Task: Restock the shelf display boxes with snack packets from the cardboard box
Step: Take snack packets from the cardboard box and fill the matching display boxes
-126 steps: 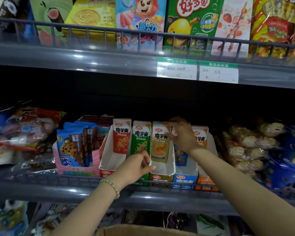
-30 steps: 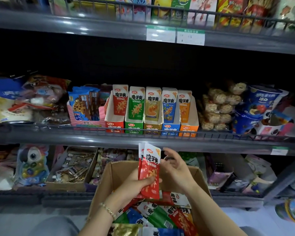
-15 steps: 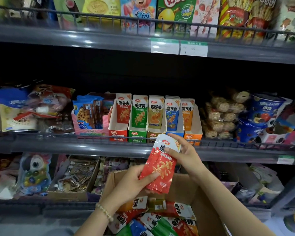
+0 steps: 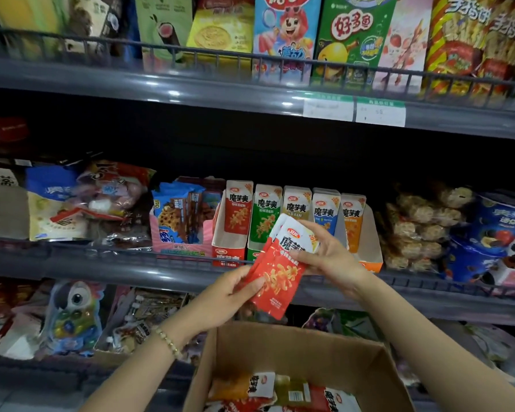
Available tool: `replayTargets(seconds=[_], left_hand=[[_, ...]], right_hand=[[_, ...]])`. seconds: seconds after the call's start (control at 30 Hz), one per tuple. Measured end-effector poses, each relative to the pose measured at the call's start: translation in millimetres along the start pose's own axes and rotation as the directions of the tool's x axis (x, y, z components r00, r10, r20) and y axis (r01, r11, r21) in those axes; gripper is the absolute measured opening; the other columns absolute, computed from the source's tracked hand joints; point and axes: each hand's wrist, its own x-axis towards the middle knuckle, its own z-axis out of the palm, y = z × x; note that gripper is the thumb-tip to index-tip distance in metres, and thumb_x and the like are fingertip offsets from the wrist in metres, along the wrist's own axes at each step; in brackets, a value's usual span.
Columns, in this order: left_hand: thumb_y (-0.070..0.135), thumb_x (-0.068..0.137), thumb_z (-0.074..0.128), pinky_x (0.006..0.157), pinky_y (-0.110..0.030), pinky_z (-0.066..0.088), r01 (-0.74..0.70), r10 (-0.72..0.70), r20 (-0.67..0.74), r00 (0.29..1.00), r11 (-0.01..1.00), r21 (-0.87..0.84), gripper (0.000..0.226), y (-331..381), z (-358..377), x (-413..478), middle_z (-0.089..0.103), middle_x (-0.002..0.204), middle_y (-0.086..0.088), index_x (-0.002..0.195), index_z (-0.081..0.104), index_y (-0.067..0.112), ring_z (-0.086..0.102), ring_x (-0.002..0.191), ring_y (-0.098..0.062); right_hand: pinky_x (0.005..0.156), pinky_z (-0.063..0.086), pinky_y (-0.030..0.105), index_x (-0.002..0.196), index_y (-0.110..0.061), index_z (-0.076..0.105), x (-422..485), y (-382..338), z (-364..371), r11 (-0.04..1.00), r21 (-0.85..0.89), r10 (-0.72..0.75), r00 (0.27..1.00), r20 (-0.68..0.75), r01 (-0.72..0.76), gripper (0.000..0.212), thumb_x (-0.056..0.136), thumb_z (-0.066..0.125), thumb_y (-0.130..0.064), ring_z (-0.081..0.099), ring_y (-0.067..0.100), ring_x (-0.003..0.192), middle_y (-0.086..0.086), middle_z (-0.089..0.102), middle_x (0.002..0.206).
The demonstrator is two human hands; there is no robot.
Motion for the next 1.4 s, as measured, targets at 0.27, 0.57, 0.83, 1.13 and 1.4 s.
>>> replayTargets(seconds=[0.27, 0.57, 0.83, 1.13, 1.4], left_hand=[[0.037, 0.086, 0.065, 0.084, -0.018, 0.048, -0.007, 0.208, -0.253, 0.945, 0.785, 0.62, 0.034, -19.6, -71.3, 47.1, 0.061, 0.112, 0.015, 0.118, 0.059, 0.026, 0.054, 0.09, 0.005], [0.037, 0.085, 0.067, 0.074, -0.013, 0.047, -0.017, 0.125, -0.113, 0.986, 0.743, 0.67, 0.02, -30.0, -84.0, 91.5, 0.065, 0.08, 0.016, 0.09, 0.073, 0.019, 0.055, 0.069, 0.009], [0.042, 0.08, 0.071, 0.055, -0.002, 0.039, -0.05, 0.12, -0.057, 0.991, 0.732, 0.679, 0.018, -34.0, -96.0, 108.2, 0.061, 0.066, 0.02, 0.079, 0.074, 0.024, 0.055, 0.061, 0.01], [0.052, 0.077, 0.069, 0.073, -0.017, 0.043, -0.077, 0.17, -0.06, 0.984, 0.697, 0.713, 0.026, -40.9, -98.1, 111.8, 0.068, 0.071, 0.018, 0.078, 0.075, 0.027, 0.059, 0.068, 0.005], [0.054, 0.077, 0.069, 0.062, -0.01, 0.034, -0.075, 0.185, -0.076, 0.98, 0.693, 0.717, 0.027, -41.9, -97.7, 112.6, 0.069, 0.071, 0.017, 0.077, 0.075, 0.027, 0.059, 0.068, 0.005]], right_hand=[[0.056, 0.054, 0.016, 0.126, -0.022, 0.042, 54.4, -34.4, -1.7, 0.96, -0.163, -0.264, 0.928, -0.264, 0.227, 0.054, 0.083, 0.067, -0.002, 0.069, -0.001, 0.073, -0.005, 0.064, 0.096], [0.078, 0.057, 0.032, 0.124, -0.01, 0.046, 139.0, -45.8, 22.8, 0.941, -0.218, -0.322, 0.883, -0.34, 0.259, 0.054, 0.079, 0.071, 0.001, 0.062, 0.018, 0.092, 0.005, 0.059, 0.105], [0.091, 0.05, 0.035, 0.123, -0.014, 0.053, 202.3, -10.4, 42.3, 0.766, -0.608, -0.384, 0.907, -0.172, 0.209, 0.048, 0.08, 0.074, -0.022, 0.061, 0.018, 0.104, 0.001, 0.064, 0.114], [0.102, 0.038, 0.04, 0.126, -0.022, 0.056, 227.9, -0.3, 41.1, 0.405, -0.878, -0.358, 0.928, 0.104, 0.255, 0.049, 0.08, 0.072, -0.019, 0.053, 0.023, 0.115, 0.002, 0.062, 0.122], [0.102, 0.035, 0.036, 0.126, -0.022, 0.054, 241.4, 2.5, 36.5, 0.271, -0.932, -0.459, 0.884, 0.094, 0.24, 0.055, 0.076, 0.076, -0.023, 0.047, 0.025, 0.119, 0.005, 0.05, 0.127]])
